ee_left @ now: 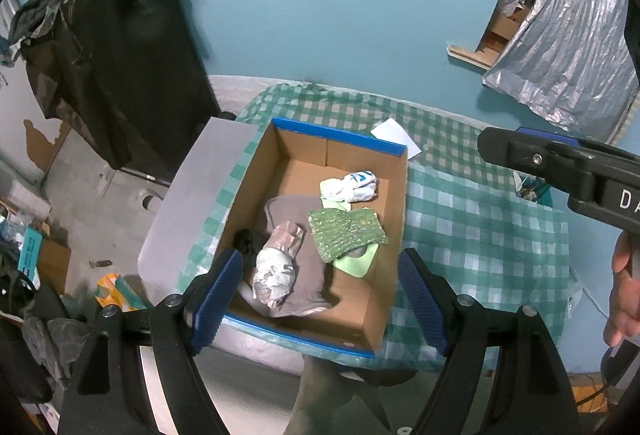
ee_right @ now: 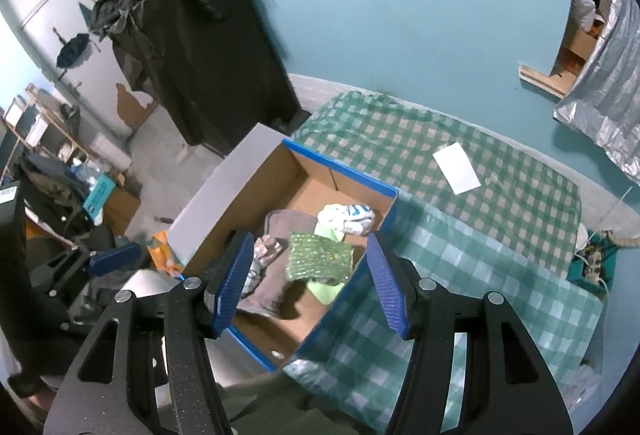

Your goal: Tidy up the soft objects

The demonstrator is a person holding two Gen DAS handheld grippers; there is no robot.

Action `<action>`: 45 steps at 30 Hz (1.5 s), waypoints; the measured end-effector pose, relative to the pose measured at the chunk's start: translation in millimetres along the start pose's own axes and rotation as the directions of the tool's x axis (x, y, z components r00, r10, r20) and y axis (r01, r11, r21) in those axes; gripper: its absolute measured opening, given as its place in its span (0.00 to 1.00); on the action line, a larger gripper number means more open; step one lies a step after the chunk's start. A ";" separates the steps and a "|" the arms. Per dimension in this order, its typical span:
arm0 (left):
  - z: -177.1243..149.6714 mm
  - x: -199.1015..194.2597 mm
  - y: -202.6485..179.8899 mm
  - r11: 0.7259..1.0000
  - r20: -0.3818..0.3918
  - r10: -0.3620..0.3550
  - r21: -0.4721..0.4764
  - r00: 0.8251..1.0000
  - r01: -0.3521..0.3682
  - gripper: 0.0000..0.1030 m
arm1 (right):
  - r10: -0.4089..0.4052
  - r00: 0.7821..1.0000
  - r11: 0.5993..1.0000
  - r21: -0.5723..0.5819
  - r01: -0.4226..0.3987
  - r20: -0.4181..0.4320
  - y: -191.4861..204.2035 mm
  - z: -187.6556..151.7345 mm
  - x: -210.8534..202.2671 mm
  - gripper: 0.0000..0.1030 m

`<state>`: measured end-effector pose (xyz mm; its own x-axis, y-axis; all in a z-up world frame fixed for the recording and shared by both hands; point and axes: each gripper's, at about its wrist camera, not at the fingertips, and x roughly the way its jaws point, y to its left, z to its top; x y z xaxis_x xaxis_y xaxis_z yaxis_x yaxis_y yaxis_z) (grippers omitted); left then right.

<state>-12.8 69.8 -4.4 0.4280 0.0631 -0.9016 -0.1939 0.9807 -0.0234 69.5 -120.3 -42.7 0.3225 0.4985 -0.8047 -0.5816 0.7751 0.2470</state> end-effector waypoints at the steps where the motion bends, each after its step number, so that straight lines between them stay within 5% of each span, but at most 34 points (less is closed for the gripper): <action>1: -0.1 -2.3 -1.4 1.000 0.004 -0.001 0.003 1.000 0.001 0.79 | 0.001 1.000 1.000 0.004 -0.001 0.005 -0.3 -0.7 -2.5 0.62; 7: 0.7 -13.9 -11.3 1.000 0.018 0.000 0.025 1.000 -0.001 0.87 | -0.003 1.000 1.000 -0.001 0.003 0.021 -1.2 -4.2 -14.7 0.62; 45: 4.2 -15.6 -25.7 0.999 0.016 0.033 -0.008 0.999 -0.032 0.87 | -0.021 0.999 0.999 0.029 0.020 0.036 -17.2 -3.5 -30.1 0.62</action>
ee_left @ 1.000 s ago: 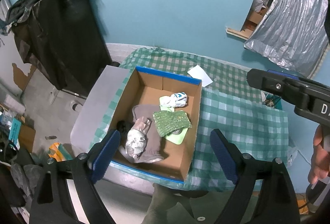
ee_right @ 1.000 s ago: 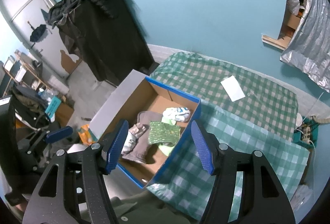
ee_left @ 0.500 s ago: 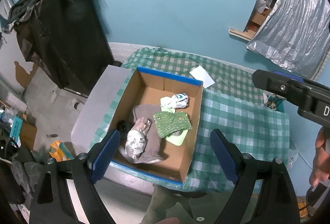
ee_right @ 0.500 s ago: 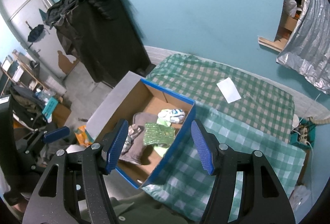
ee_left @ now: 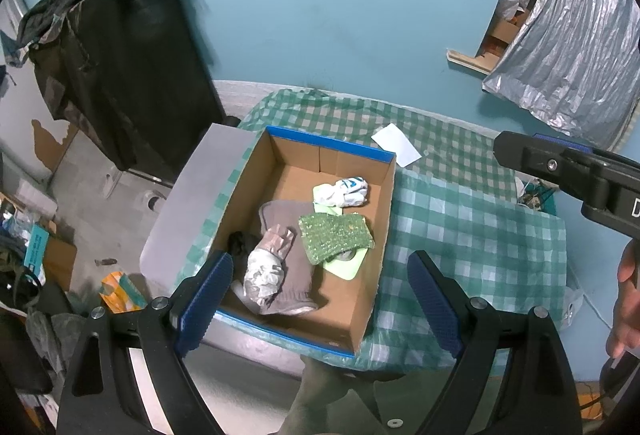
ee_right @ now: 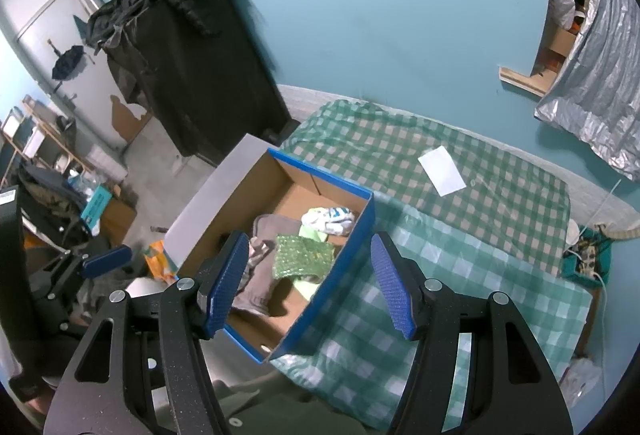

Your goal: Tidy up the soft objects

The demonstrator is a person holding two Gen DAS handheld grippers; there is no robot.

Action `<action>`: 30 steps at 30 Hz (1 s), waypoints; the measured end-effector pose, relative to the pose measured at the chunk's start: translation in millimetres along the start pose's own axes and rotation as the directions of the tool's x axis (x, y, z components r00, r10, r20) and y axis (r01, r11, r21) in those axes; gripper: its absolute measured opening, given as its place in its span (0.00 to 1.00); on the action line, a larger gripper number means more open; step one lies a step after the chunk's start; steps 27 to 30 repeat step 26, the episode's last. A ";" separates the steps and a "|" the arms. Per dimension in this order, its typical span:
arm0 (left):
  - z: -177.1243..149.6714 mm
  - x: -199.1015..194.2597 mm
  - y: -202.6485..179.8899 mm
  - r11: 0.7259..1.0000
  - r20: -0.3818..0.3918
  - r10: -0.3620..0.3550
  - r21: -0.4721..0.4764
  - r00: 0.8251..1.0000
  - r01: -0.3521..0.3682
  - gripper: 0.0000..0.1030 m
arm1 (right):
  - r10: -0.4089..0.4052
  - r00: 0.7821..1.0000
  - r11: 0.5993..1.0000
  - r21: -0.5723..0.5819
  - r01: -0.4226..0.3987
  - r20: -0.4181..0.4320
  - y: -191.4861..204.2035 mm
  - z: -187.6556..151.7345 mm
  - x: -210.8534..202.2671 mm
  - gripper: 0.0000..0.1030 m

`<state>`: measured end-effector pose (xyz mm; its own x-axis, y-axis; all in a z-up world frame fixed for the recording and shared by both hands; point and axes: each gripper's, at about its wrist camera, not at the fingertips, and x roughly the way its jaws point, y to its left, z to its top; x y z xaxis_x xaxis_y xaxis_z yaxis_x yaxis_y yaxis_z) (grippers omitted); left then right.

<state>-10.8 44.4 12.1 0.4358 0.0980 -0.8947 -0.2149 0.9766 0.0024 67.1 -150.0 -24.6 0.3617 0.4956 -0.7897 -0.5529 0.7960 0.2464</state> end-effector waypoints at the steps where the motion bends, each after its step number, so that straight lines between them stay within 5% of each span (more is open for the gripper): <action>1: -1.0 -0.1 -1.0 1.000 0.001 0.001 0.000 1.000 -0.001 0.87 | 0.000 1.000 1.000 0.000 0.000 -0.001 -0.4 0.1 -0.2 0.62; 30: -6.2 0.8 -9.0 1.000 -0.010 0.002 -0.010 1.000 -0.002 0.88 | -0.002 1.000 1.000 0.004 0.002 -0.005 -5.1 -10.5 -1.7 0.62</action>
